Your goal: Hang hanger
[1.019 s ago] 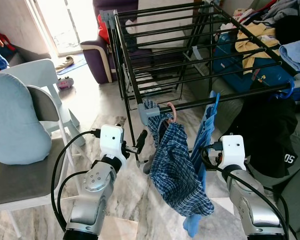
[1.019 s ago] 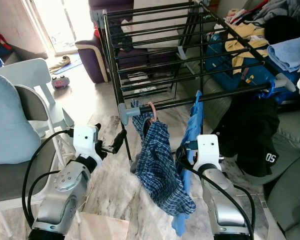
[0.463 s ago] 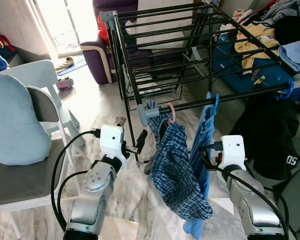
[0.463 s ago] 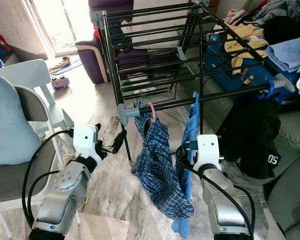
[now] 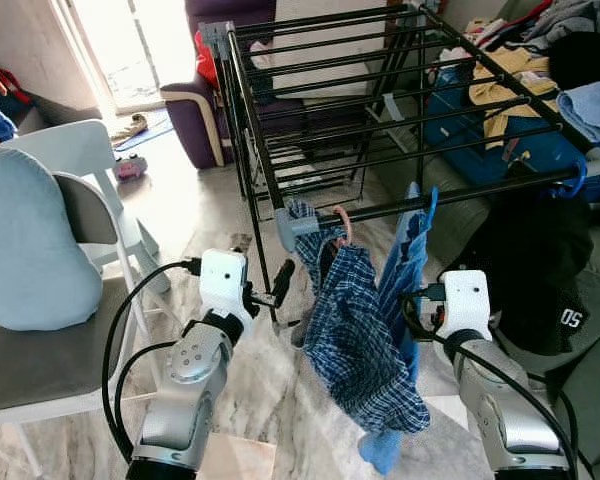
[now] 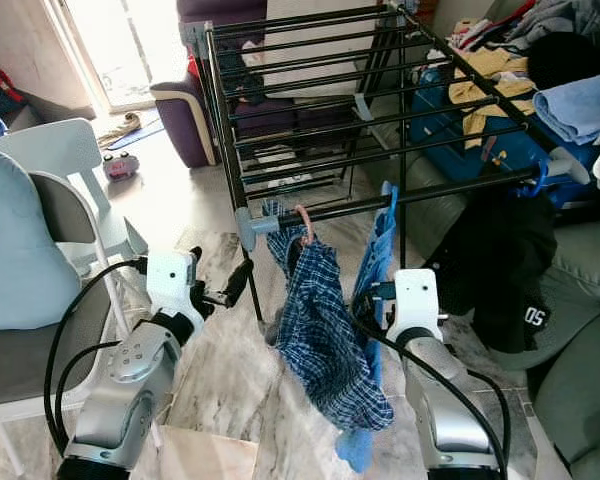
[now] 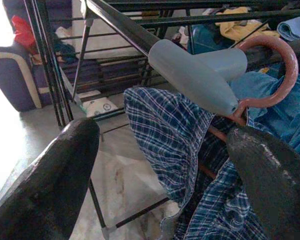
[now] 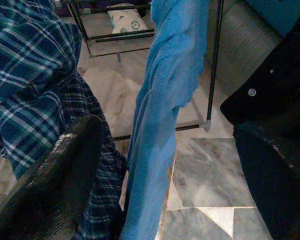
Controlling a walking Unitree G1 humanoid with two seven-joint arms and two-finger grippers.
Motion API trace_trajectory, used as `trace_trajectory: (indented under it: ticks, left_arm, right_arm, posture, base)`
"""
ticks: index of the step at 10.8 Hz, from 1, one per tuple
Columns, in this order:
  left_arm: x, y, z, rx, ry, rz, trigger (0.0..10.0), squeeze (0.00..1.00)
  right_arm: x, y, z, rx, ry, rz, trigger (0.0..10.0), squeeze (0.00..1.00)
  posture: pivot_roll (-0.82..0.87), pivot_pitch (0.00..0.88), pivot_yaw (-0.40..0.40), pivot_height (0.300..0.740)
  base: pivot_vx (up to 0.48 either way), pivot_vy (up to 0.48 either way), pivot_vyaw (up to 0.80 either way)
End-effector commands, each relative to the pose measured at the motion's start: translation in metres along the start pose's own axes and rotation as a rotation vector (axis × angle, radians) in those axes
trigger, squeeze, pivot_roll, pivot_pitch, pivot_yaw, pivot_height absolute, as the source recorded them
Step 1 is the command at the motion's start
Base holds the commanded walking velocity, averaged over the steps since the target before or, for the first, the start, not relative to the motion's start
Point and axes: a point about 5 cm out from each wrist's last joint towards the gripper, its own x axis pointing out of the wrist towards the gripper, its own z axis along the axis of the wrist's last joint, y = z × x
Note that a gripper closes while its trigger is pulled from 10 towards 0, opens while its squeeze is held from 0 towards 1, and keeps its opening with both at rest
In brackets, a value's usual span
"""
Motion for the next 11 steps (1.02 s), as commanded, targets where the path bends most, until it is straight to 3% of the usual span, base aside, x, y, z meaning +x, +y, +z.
trace_trajectory:
  ticks: [1,6,9,11]
  left_arm:
    - [0.000,0.002,-0.001,0.007,0.012,0.008,10.0,0.00]
    - [0.002,0.002,-0.008,0.040,0.055,0.015,10.0,0.00]
    - [0.002,0.001,-0.010,0.046,0.063,0.009,10.0,0.00]
    - [0.002,0.001,-0.011,0.049,0.070,0.005,10.0,0.00]
  right_arm:
    - [0.002,0.003,0.000,-0.001,0.008,0.006,10.0,0.00]
    - [0.004,0.014,0.009,0.014,-0.020,0.085,10.0,0.00]
    - [0.009,0.008,0.006,-0.025,0.030,0.076,10.0,0.00]
    - [0.024,0.001,0.010,-0.049,0.060,0.094,10.0,0.00]
  posture:
    - [-0.13,0.000,0.084,0.740]
    - [-0.13,0.000,0.091,0.740]
    - [-0.13,0.000,0.089,0.740]
    - [-0.13,0.000,0.092,0.740]
  base:
    - [0.000,0.000,0.00]
    - [0.000,0.000,0.00]
    - [0.000,0.000,0.00]
    - [0.000,0.000,0.00]
